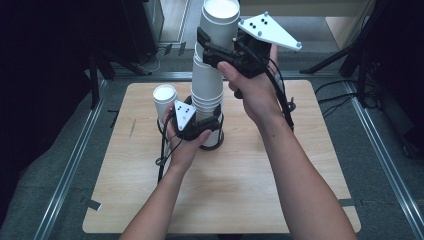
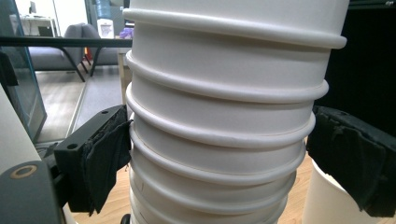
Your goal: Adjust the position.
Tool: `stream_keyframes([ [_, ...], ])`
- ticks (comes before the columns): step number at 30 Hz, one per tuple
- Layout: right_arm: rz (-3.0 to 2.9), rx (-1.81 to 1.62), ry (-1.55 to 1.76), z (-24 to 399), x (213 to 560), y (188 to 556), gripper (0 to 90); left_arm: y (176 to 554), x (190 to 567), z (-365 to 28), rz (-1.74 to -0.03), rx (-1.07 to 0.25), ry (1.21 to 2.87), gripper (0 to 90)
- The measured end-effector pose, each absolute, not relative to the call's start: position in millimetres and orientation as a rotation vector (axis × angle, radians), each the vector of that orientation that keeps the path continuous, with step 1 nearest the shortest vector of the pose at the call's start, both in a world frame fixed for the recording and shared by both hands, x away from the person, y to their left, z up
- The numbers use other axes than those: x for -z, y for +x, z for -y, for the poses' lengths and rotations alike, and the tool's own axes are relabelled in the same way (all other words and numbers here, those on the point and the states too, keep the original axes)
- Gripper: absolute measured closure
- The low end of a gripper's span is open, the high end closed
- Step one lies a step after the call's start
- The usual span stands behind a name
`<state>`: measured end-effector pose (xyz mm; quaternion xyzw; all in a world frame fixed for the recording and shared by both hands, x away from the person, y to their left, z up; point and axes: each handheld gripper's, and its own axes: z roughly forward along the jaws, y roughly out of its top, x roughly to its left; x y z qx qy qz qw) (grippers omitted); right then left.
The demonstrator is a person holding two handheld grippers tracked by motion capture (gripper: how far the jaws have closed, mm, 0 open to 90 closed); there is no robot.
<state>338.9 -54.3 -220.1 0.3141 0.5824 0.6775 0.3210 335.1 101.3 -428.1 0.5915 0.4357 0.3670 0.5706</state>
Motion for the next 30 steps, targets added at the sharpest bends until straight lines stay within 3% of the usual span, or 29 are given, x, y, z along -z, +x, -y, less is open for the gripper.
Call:
stream_keyframes([
  [16,-1.466,-1.755,0.835,93,223,328,18.0,335,428,-102,-1.023,-0.862,1.393,6.9],
  [26,-1.451,-1.710,0.859,115,240,324,18.0,333,425,-102,-1.036,-0.851,1.400,6.3],
  [30,-1.463,-1.656,0.860,120,256,321,18.0,327,422,-104,-1.007,-0.832,1.415,1.3],
])
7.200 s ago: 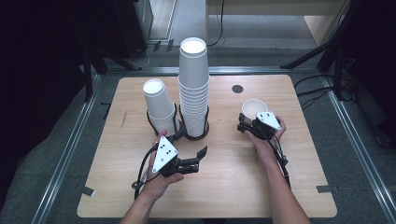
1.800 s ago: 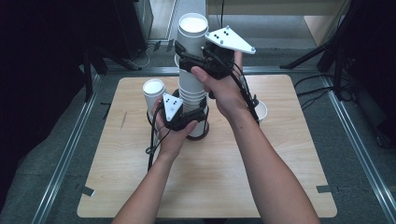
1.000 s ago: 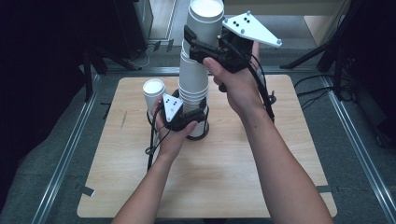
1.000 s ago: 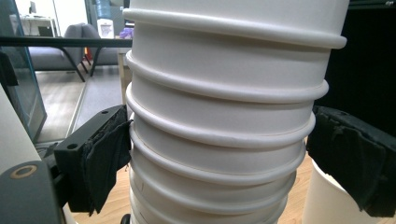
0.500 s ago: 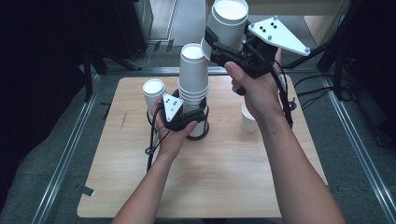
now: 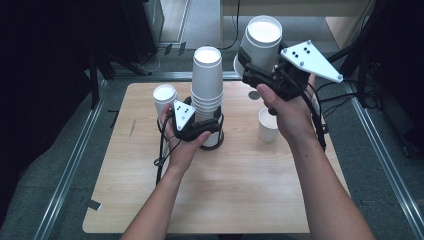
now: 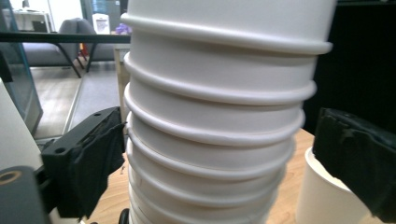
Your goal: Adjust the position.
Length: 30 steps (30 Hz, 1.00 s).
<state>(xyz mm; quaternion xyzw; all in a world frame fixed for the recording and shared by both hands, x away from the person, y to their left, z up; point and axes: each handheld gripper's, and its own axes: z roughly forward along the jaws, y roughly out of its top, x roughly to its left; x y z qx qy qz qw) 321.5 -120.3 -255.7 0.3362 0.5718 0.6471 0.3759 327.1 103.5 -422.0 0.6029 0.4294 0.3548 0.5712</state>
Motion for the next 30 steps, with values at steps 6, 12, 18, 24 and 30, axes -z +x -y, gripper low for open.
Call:
stream_keyframes([
  [6,-1.475,-1.594,0.837,127,277,314,18.0,315,420,-108,-0.994,-0.844,1.419,0.0],
  [12,-1.496,-1.545,0.810,130,301,303,17.9,300,420,-114,-0.975,-0.841,1.430,0.0],
  [18,-1.511,-1.533,0.840,138,328,294,18.0,284,423,-120,-0.986,-0.791,1.446,0.0],
  [24,-1.537,-1.501,0.855,148,359,284,18.0,265,425,-123,-0.972,-0.755,1.450,0.0],
  [30,-1.555,-1.482,0.873,153,380,277,18.0,254,426,-122,-0.954,-0.742,1.462,0.0],
])
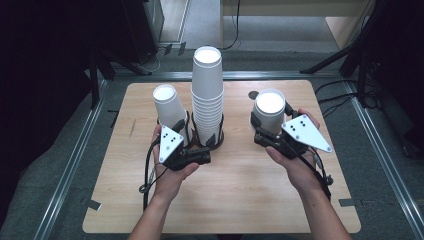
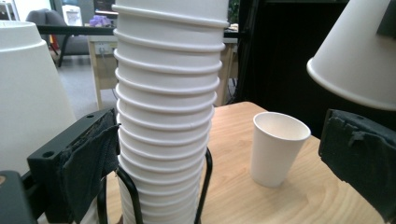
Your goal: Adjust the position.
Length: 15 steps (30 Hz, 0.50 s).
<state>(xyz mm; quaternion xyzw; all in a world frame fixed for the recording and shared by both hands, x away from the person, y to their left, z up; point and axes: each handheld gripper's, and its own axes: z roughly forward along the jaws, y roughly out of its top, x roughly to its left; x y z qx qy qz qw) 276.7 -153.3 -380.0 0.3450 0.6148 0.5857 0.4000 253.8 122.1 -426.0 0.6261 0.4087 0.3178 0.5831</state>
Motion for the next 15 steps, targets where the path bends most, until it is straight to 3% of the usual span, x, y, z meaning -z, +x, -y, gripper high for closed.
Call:
stream_keyframes([
  [15,-1.610,-1.341,0.777,151,432,250,18.0,236,427,-111,-0.887,-0.599,1.555,0.0],
])
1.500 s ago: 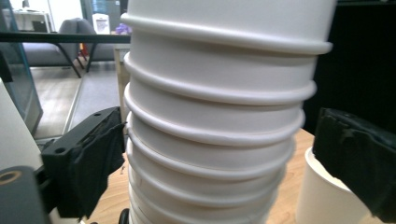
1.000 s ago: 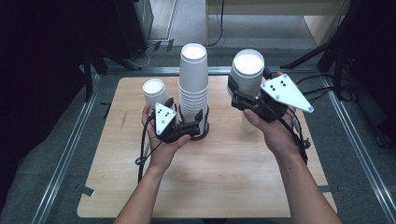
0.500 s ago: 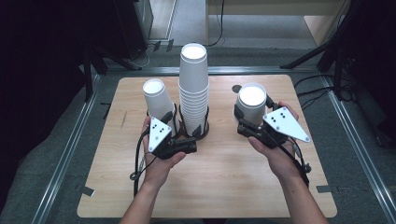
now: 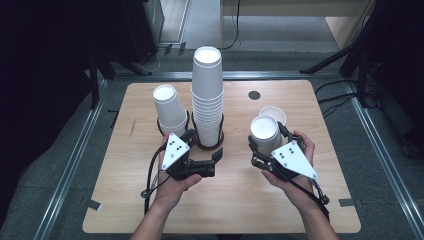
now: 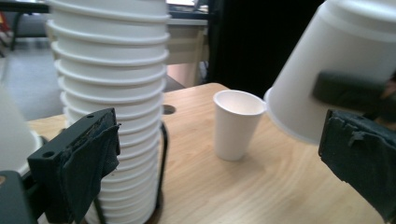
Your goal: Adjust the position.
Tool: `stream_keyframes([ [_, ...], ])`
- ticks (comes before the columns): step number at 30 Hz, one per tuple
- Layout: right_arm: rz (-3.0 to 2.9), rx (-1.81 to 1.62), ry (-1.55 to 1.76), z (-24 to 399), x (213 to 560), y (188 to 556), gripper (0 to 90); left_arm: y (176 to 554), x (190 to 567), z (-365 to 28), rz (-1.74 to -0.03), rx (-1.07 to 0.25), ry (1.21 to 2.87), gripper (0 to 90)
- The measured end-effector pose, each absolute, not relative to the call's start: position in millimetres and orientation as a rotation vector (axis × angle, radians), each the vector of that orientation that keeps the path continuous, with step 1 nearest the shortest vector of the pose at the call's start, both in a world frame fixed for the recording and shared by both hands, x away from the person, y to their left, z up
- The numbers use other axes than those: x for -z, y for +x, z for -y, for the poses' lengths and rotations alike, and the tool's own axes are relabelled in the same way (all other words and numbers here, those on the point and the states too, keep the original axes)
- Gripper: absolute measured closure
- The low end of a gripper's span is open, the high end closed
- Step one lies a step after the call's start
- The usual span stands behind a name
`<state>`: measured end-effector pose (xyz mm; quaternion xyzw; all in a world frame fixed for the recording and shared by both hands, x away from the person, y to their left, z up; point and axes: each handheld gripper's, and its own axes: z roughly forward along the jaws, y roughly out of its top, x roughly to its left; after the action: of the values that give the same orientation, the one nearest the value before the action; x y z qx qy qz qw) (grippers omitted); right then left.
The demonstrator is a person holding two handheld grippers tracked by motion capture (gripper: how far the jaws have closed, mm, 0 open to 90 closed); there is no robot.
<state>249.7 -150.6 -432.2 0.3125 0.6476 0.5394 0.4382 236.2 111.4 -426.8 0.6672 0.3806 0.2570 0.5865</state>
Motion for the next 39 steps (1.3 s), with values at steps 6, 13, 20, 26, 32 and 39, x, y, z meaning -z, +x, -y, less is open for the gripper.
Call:
stream_keyframes([
  [6,-1.621,-1.244,0.672,142,447,241,17.9,229,426,-105,-0.827,-0.562,1.612,0.0],
  [13,-1.621,-1.107,0.518,133,460,232,17.9,226,429,-102,-0.784,-0.521,1.648,0.0],
  [20,-1.629,-1.067,0.448,128,466,228,17.9,223,432,-96,-0.749,-0.472,1.688,0.0],
  [26,-1.642,-1.025,0.362,123,474,224,17.9,219,434,-86,-0.705,-0.451,1.722,0.0],
  [32,-1.665,-1.035,0.293,118,478,220,17.9,218,435,-80,-0.699,-0.450,1.744,0.5],
  [39,-1.671,-1.047,0.252,115,478,216,17.9,217,436,-79,-0.694,-0.434,1.749,1.7],
])
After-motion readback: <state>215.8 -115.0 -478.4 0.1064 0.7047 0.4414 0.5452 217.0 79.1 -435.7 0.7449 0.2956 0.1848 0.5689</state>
